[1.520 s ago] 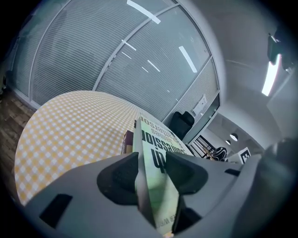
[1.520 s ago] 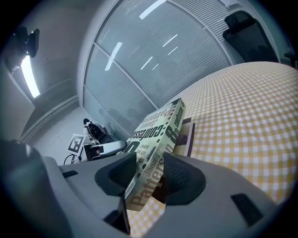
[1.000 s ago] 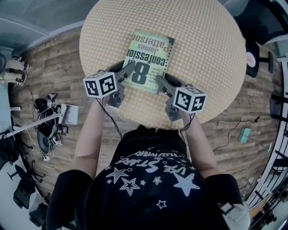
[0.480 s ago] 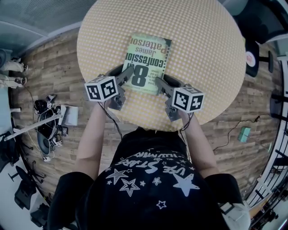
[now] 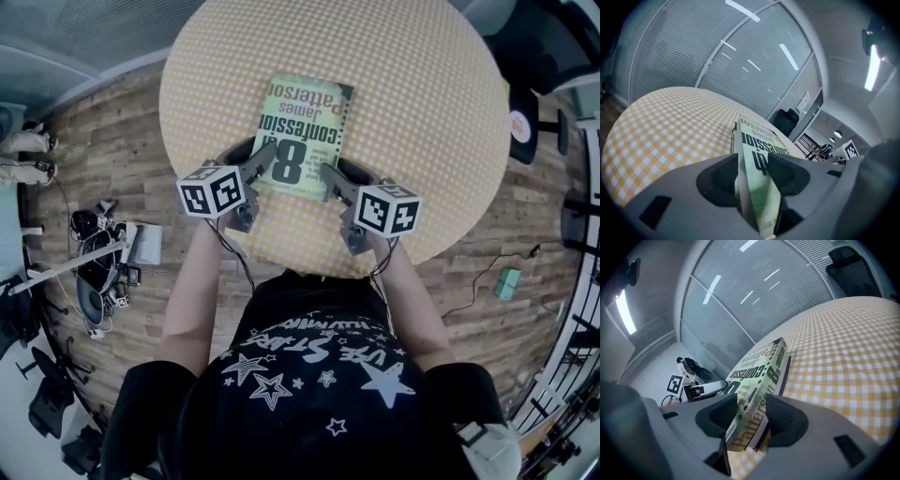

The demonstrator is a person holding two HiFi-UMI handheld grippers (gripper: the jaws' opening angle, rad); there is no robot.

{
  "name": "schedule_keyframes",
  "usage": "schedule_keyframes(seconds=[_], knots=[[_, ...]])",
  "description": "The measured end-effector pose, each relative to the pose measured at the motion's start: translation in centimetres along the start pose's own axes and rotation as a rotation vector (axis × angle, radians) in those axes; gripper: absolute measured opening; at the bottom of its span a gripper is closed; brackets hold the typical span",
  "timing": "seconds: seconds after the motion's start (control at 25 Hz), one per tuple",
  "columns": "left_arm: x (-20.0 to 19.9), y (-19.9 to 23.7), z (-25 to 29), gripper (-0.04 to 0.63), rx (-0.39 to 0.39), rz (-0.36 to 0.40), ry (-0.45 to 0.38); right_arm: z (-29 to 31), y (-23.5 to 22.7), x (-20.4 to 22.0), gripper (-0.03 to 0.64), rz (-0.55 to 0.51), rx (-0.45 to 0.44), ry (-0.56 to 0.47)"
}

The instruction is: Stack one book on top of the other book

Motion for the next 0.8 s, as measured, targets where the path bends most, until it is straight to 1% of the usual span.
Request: schedule_keyframes(seconds=[0.12, 0.24, 0.32, 0.48, 0.68, 0.8], knots=[[-0.2, 0.0, -0.1, 0.218, -0.028, 0.04, -0.006, -0.1, 0.0, 0.0, 0.192, 0.002, 0.014, -0.01], [-0.1, 0.6, -0.4, 0.264, -0.072, 0.048, -0.012, -0.3, -0.1, 0.1, 0.202, 0.001, 0.042, -0.015], [0.0, 0.7, -0.9, 0.272, -0.091, 0.05, -0.014, -0.6, -0.1, 0.4, 0.21, -0.004, 0.055, -0.008], [0.0, 0.1, -1.9, 0.272, -0.084, 0.051, -0.028, -2.1, 0.0, 0.8, 0.21, -0.015, 0.076, -0.01], [-0.6, -0.9, -3.5, 0.27, -0.102, 0.069, -0.073, -5.1, 0.3, -0.2, 0.209, -0.021, 0.109, -0.117], [-0.7, -1.9, -4.4, 0.27, -0.087, 0.075, -0.092, -6.8, 0.8, -0.8, 0.203, -0.029, 0.112, -0.174]])
Point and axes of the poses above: the fingertips, and each gripper's own axes: z forward along the fingers, y to its left, x out of its underside, the point moved 3 cm from there along -z, backward along the fingers, and after that the axes turned 1 degree about -x, right-handed, at the moved point
